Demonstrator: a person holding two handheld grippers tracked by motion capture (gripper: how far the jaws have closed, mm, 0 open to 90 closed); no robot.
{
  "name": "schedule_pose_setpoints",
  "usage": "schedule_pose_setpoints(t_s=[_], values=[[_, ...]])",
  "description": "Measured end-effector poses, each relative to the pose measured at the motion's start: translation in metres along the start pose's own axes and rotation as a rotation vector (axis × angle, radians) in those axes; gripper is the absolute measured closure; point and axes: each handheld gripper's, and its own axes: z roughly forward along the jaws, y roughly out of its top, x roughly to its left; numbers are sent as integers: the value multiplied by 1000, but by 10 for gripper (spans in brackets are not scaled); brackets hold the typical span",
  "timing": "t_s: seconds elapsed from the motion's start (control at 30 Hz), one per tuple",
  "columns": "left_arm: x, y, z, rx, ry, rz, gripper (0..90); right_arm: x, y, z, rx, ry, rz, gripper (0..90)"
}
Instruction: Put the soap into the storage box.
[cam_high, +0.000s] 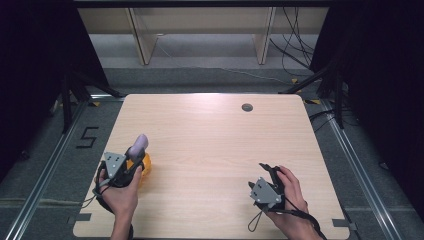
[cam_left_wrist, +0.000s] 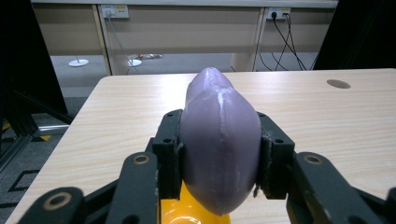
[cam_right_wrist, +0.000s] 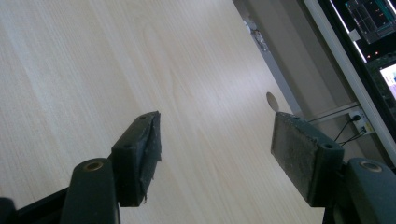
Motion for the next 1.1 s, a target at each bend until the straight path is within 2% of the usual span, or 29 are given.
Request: schedule_pose_setpoints(t_s=[0.47,0.7,0.87,0.93,0.97,1.1], values=[[5,-10,5,24,14,-17,587,0,0,0,1,2,0,340],[12,-15,3,36,43,-40,587,0,0,0,0,7,1,339],[11,-19,4,48,40,-39,587,0,0,0,2,8,1,339],[11,-20,3,55,39,-37,586,0,0,1,2,25,0,339],[10,-20,3,53,38,-39,586,0,0,0,1,7,1,339],[10,-21,3,55,35,-40,586,0,0,0,0,7,2,339]])
